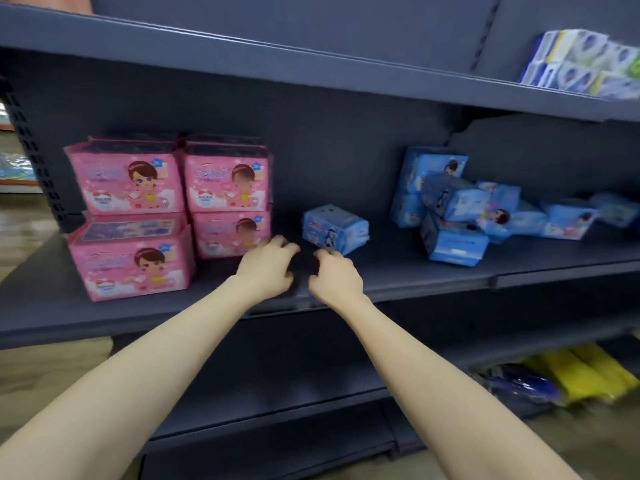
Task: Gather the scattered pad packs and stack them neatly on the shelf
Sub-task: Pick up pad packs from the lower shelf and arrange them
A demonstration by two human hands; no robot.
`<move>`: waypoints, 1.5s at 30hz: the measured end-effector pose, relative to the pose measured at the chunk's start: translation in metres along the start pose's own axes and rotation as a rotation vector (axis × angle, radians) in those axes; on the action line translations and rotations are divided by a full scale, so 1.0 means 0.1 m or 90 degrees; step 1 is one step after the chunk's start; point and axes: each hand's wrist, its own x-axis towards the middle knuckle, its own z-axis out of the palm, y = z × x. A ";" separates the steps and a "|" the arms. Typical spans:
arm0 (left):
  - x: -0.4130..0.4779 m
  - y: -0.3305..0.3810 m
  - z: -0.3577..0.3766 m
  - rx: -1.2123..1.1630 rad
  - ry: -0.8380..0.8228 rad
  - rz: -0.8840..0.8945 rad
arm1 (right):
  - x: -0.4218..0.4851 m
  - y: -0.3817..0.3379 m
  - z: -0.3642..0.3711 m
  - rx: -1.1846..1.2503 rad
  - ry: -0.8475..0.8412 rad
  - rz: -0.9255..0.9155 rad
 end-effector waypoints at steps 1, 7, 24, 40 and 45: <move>0.06 0.14 0.05 0.007 -0.012 0.015 | -0.02 0.15 -0.06 -0.005 0.001 0.014; 0.38 0.99 0.31 0.019 -0.056 0.088 | -0.12 1.03 -0.44 -0.032 0.007 0.079; 0.96 3.28 0.87 0.017 -0.126 0.278 | -0.96 3.35 -1.21 -0.051 0.051 0.343; 1.78 5.13 1.40 0.000 -0.161 0.517 | -1.20 4.91 -1.61 -0.047 0.120 0.571; 2.27 5.70 1.52 -0.015 -0.162 0.566 | -0.99 5.40 -1.84 -0.047 0.146 0.622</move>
